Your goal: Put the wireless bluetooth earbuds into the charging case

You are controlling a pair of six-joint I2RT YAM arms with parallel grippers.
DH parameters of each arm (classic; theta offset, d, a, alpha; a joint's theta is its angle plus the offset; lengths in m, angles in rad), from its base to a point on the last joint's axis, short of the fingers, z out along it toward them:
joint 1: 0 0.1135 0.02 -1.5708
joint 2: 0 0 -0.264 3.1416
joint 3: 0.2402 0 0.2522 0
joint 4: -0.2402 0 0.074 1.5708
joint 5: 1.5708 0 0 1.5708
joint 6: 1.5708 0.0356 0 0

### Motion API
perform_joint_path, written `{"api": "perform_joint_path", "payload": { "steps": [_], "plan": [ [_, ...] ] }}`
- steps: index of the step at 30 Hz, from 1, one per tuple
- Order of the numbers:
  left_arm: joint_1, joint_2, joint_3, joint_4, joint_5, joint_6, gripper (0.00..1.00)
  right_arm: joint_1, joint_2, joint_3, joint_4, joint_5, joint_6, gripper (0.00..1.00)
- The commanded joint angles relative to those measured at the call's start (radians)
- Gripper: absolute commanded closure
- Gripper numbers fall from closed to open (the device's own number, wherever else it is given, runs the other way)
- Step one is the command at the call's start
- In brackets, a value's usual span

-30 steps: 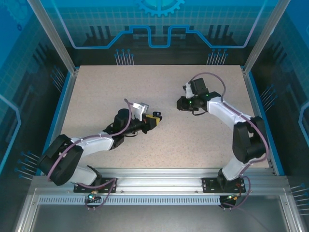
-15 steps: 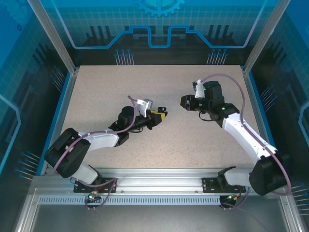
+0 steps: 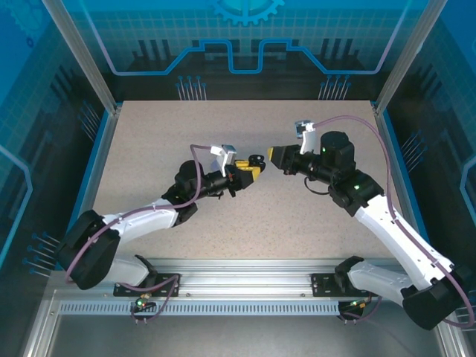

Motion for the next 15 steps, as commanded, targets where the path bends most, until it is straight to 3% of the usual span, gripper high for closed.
{"api": "perform_joint_path", "payload": {
  "steps": [1,15],
  "plan": [
    [-0.013,-0.045,0.035,0.044,0.035,0.041,0.96,0.039,-0.026,0.036,0.065,0.024,0.009,0.79],
    [-0.026,-0.114,0.058,0.034,0.049,0.053,0.96,0.129,-0.037,0.049,0.141,-0.008,-0.032,0.78]
  ]
}}
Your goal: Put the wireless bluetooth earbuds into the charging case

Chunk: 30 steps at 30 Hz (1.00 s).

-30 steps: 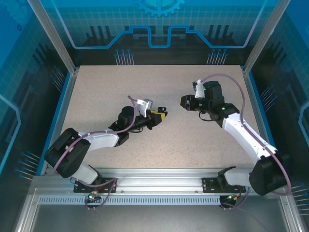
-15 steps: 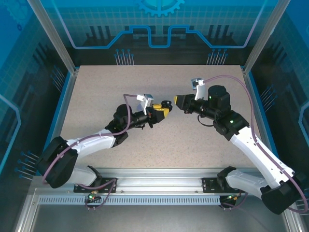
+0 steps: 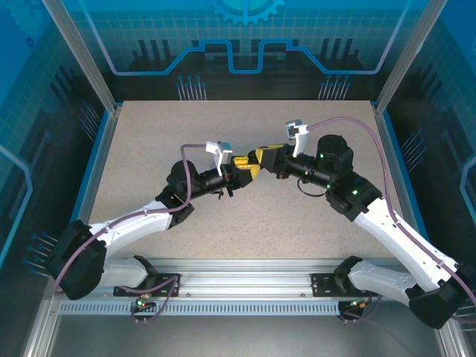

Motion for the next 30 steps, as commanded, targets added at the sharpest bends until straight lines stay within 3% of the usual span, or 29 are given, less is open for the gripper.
{"api": "perform_joint_path", "payload": {
  "steps": [1,30],
  "plan": [
    [-0.011,-0.032,0.039,0.035,0.021,0.031,0.96,0.022,-0.021,0.034,0.042,0.005,-0.028,0.78],
    [-0.021,-0.085,0.056,-0.009,0.021,0.028,0.96,0.082,-0.021,0.042,0.028,0.098,-0.075,0.78]
  ]
}}
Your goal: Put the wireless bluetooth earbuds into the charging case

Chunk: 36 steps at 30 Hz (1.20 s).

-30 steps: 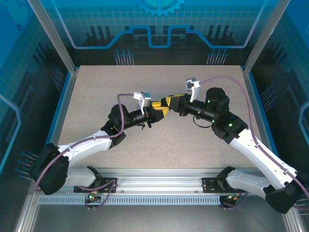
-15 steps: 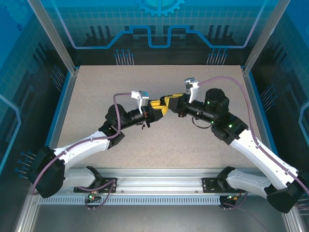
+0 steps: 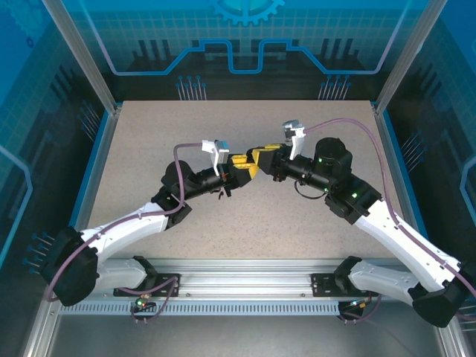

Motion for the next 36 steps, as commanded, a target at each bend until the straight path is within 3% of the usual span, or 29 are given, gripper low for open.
{"api": "perform_joint_path", "payload": {
  "steps": [1,36],
  "plan": [
    [-0.009,-0.031,0.037,0.008,0.017,0.028,0.96,0.020,-0.014,0.028,0.021,0.025,-0.020,0.78],
    [-0.009,-0.023,0.052,0.002,-0.007,0.010,0.96,0.033,-0.001,0.038,-0.014,0.005,-0.043,0.77]
  ]
}}
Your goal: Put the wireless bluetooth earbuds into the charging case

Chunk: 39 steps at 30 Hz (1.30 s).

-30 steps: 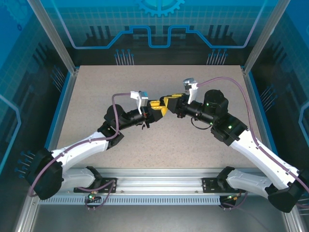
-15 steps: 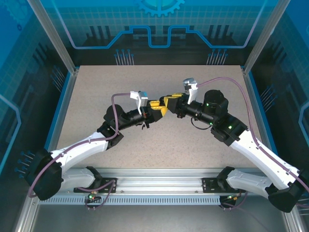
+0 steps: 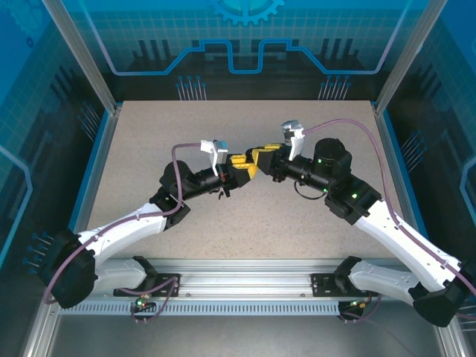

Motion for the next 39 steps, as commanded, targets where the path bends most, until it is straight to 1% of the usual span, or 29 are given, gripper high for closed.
{"api": "perform_joint_path", "payload": {
  "steps": [1,10,17,28,39],
  "plan": [
    [-0.009,-0.004,0.047,0.021,-0.006,0.009,0.96,0.019,-0.001,0.034,-0.009,-0.012,-0.013,0.77],
    [-0.010,-0.016,0.041,0.016,-0.031,0.011,0.96,0.020,-0.008,0.031,-0.037,0.004,-0.029,0.76],
    [-0.010,-0.018,0.041,0.001,-0.023,0.021,0.96,0.020,-0.014,0.042,-0.076,-0.001,-0.053,0.73],
    [-0.008,-0.019,0.047,-0.020,-0.005,0.034,0.95,0.021,-0.010,0.051,-0.107,-0.018,-0.064,0.63],
    [-0.010,-0.002,0.050,-0.033,0.011,0.035,0.94,0.023,-0.005,0.064,-0.128,-0.017,-0.069,0.61]
  ]
}}
